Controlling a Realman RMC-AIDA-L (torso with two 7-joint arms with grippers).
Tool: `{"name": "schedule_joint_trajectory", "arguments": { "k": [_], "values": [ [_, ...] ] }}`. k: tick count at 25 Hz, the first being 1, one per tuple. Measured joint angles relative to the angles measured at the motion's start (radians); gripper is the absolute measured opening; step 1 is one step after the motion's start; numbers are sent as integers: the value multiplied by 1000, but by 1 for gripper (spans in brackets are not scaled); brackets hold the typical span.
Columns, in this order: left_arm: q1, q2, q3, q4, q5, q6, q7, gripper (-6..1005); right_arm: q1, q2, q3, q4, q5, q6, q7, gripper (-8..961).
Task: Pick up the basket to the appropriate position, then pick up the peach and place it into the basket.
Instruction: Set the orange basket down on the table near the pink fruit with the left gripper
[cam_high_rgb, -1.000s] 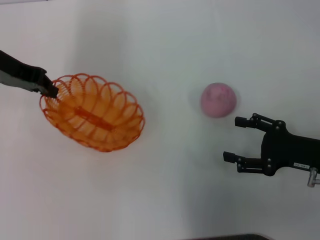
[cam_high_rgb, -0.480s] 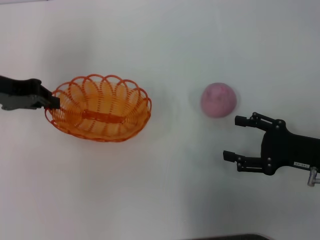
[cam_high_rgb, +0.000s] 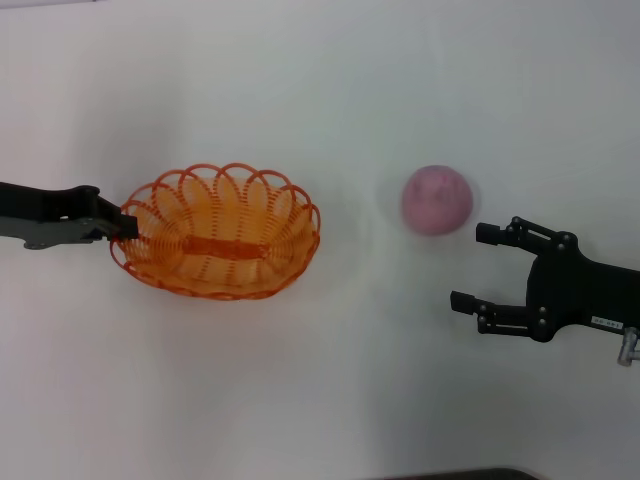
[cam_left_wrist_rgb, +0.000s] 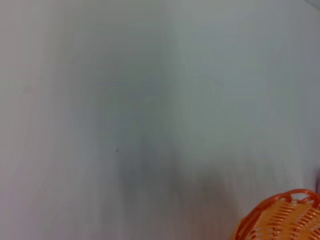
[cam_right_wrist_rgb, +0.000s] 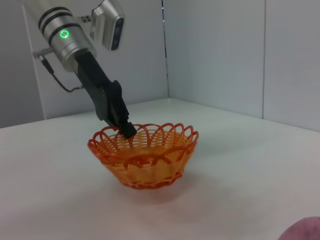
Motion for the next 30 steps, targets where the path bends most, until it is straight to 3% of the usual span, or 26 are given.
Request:
{"name": "schedule_joint_trajectory", "arguments": {
  "k": [10, 30],
  "values": [
    [52, -11, 15, 6, -62, -47, -1, 66, -1, 5, 2, 0, 3, 5, 0, 933],
    [68, -20, 144, -63, -127, -169, -31, 67, 3, 10, 1, -1, -1, 4, 0, 934]
  ]
}}
